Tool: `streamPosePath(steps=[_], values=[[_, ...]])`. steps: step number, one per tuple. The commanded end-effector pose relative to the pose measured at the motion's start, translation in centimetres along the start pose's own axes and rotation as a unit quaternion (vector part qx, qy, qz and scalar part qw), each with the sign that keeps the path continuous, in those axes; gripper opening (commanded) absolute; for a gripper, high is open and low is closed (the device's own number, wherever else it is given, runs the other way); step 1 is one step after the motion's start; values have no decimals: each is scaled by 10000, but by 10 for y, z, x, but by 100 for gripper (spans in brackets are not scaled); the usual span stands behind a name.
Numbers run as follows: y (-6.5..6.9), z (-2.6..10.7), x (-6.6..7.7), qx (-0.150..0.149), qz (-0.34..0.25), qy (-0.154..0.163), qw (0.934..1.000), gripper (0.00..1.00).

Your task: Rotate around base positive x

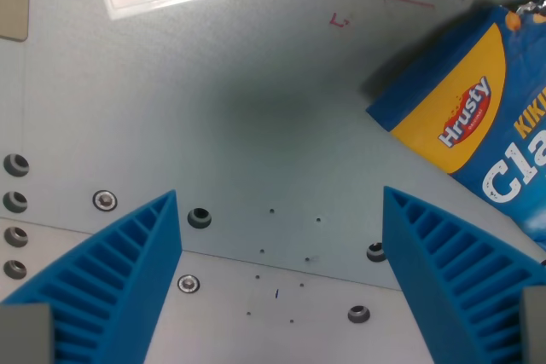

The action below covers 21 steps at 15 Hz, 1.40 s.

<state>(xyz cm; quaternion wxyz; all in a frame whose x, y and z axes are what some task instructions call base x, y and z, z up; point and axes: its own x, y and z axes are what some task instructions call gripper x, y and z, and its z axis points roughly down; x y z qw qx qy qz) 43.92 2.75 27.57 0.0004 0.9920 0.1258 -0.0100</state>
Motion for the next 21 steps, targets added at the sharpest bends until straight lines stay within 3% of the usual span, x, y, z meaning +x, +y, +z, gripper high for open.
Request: streamPosePath(steps=[1,11,21], values=[[0,-3,0,58,-1,48,10000,100],[0,-3,0,703,-16,213,9973,100],[0,-3,0,1347,-33,370,9902,100]])
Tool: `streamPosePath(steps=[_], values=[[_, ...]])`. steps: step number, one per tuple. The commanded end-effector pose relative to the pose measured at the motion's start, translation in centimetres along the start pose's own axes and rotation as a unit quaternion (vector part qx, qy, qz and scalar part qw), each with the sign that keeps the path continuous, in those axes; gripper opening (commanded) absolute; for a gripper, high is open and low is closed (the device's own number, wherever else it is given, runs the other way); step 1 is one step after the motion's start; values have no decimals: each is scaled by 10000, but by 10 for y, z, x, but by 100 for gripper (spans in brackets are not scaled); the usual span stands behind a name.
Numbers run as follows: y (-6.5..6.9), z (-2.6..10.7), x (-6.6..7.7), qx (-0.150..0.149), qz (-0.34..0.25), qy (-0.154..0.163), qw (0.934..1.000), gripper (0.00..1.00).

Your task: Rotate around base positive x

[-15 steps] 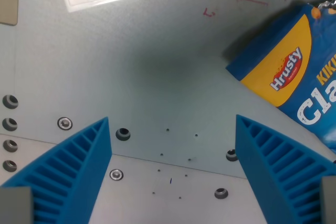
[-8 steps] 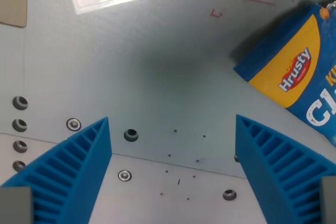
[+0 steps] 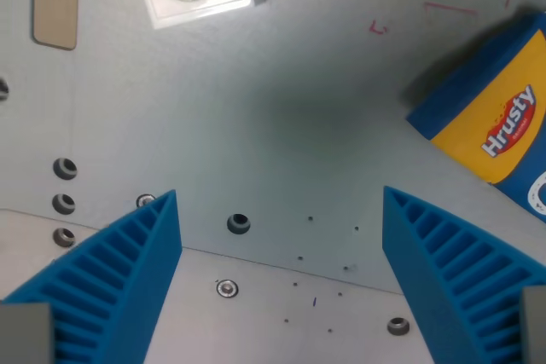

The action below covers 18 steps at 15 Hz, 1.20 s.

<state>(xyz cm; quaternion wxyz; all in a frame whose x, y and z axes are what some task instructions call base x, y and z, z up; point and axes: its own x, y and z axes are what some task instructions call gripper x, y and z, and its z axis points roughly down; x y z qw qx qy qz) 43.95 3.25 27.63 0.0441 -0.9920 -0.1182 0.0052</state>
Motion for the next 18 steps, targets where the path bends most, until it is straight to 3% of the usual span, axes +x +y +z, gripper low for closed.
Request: streamPosePath(steps=[1,18], values=[[5,-2,-1,981,-107,271,9948,100],[5,-2,-1,2071,-130,519,9769,100]])
